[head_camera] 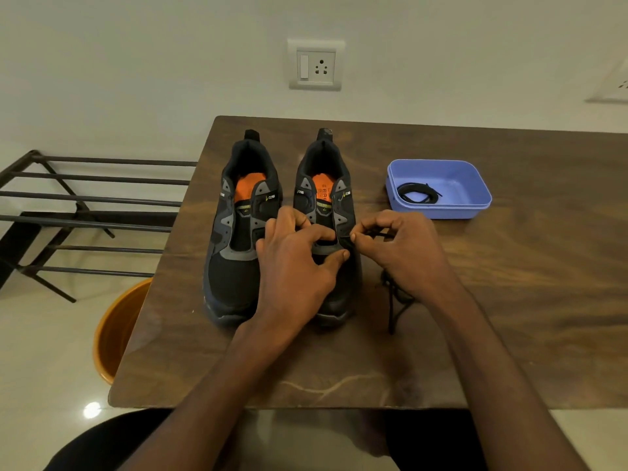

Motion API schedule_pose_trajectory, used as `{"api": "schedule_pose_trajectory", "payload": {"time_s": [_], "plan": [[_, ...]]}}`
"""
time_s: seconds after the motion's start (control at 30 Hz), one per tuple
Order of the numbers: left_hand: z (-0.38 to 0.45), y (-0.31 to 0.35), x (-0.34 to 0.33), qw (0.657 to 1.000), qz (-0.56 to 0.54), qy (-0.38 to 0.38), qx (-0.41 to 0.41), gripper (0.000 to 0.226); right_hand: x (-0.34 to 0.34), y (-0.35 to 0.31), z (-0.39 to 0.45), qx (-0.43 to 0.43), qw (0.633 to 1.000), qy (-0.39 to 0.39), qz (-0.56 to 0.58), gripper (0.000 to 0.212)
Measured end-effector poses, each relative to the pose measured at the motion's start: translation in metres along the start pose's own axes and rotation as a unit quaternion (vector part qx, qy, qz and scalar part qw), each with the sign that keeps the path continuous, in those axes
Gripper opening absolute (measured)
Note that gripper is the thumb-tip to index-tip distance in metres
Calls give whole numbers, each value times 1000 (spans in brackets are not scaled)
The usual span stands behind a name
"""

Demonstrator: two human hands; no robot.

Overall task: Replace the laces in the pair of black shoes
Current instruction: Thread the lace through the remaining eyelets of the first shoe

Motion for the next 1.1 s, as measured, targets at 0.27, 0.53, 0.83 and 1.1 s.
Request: {"api": "schedule_pose_trajectory", "payload": {"time_s": [0.27,0.53,0.83,1.1], "plan": [[-1,0,0,1000,-30,-3,10,36,-5,-6,1,33,998,-17,-45,9],[4,-2,0,998,-65,-13,0,18,-8,-2,1,16,999,-32,-31,12],[13,1,1,996,-43,-75,11,13,-10,-2,1,-16,1000,-7,-7,15],[13,3,0,994,-16,-108,-13,16,-14,-3,0,-28,999,-44,6,17]]}}
Point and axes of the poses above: each hand's wrist, its own z-axis towards the middle knuckle, its own x-axis out of the back of the hand, y = z × x, the point moved 7 cm from there along z, towards the middle knuckle, and after that the axes turned 1 degree about -y, right-handed, at the moved point
